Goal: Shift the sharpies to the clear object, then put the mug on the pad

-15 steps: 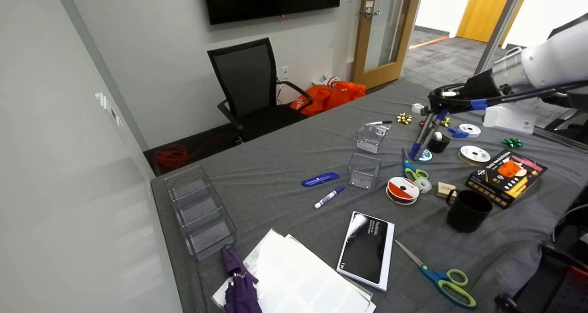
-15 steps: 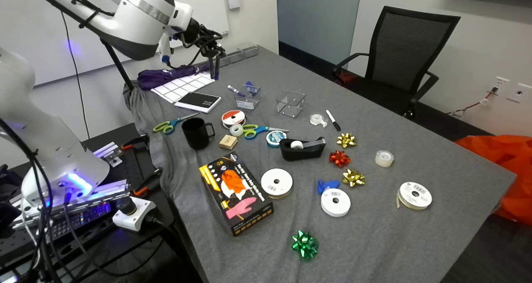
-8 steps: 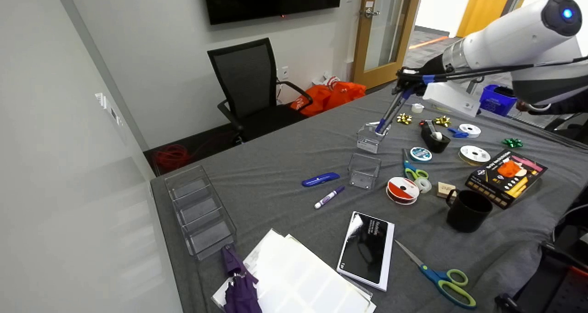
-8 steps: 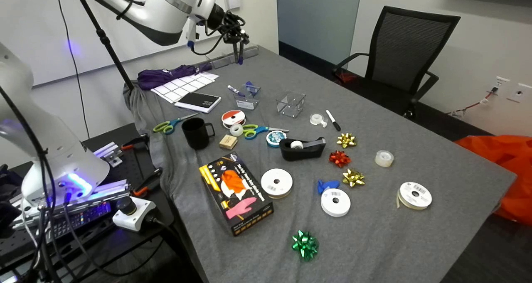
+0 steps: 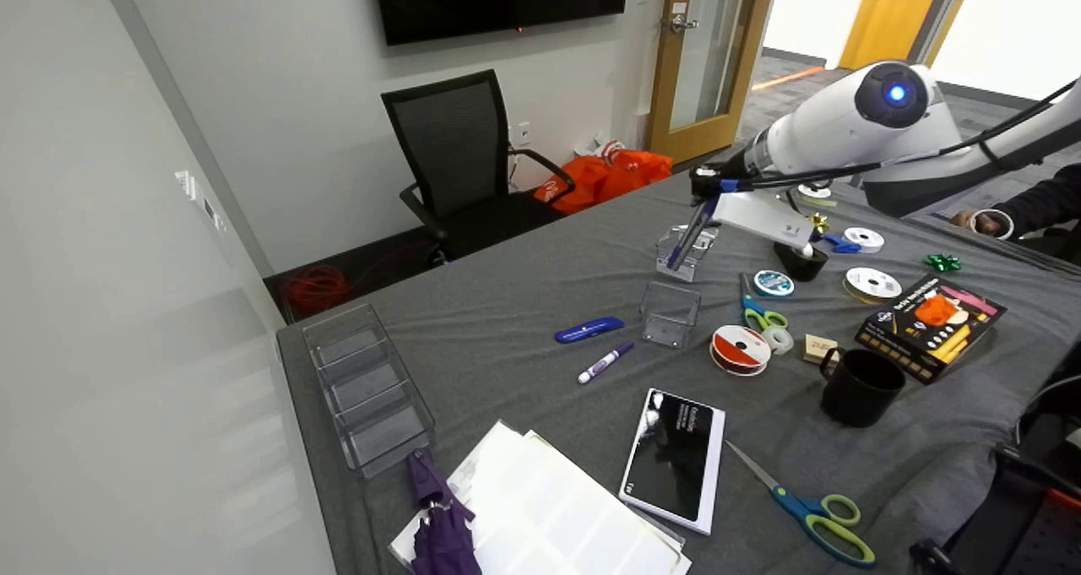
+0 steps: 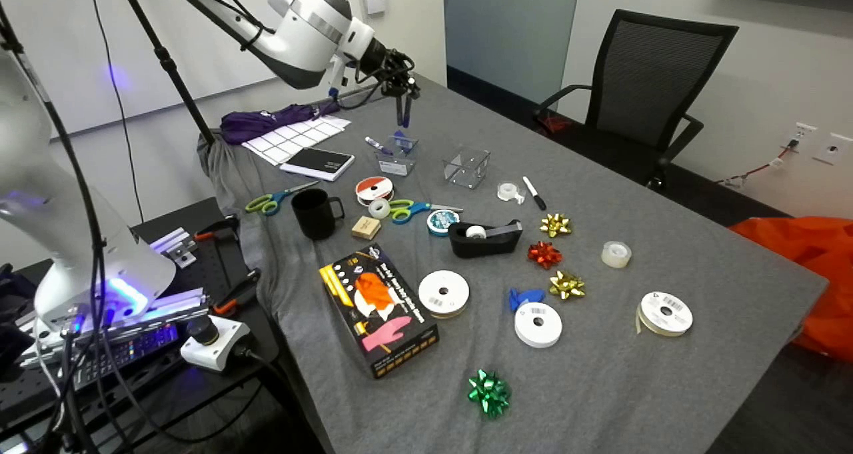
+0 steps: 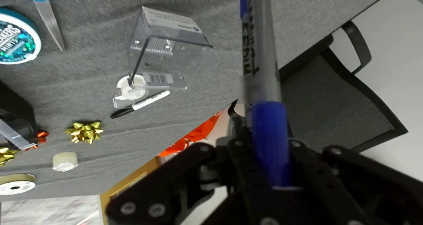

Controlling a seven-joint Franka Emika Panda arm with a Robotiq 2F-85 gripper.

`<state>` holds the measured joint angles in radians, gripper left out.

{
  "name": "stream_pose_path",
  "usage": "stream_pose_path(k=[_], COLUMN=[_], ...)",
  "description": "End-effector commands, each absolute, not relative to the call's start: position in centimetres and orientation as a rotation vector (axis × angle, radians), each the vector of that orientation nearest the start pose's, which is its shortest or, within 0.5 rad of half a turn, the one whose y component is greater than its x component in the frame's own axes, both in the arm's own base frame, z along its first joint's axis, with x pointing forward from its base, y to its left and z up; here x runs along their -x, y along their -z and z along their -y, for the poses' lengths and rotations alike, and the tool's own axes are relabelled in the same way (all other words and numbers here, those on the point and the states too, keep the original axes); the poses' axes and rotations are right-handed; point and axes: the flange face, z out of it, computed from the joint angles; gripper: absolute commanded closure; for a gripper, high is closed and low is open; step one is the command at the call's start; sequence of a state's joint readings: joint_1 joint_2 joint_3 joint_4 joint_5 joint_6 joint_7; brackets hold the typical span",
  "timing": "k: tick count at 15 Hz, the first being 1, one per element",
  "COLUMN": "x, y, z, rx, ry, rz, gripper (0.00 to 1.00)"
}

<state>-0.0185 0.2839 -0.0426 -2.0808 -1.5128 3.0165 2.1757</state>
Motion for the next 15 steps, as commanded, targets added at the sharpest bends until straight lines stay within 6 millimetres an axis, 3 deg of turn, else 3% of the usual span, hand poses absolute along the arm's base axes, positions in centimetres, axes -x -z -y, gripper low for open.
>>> stream_pose_path(k=[1,6,10,11,12,15], x=[-59.3,-58.8,-58.9,-58.7,-58.5,-56.7], y=[-27.5,-23.9,-22.7,-22.5,-22.5,-23.3], z=[-5.0,-6.7,-7.2,-7.2,-7.1,-6.6], rx=[2.655,2.679,2.705,2.717,2.726,2.754], ry=[1.105,1.021,1.046,1.054,1.054,1.027], rz=[-1.036,-0.994,-0.942,-0.923,-0.906,-0.843], gripper=[0.96,0.96,0.96,0.58,0.57,0.36])
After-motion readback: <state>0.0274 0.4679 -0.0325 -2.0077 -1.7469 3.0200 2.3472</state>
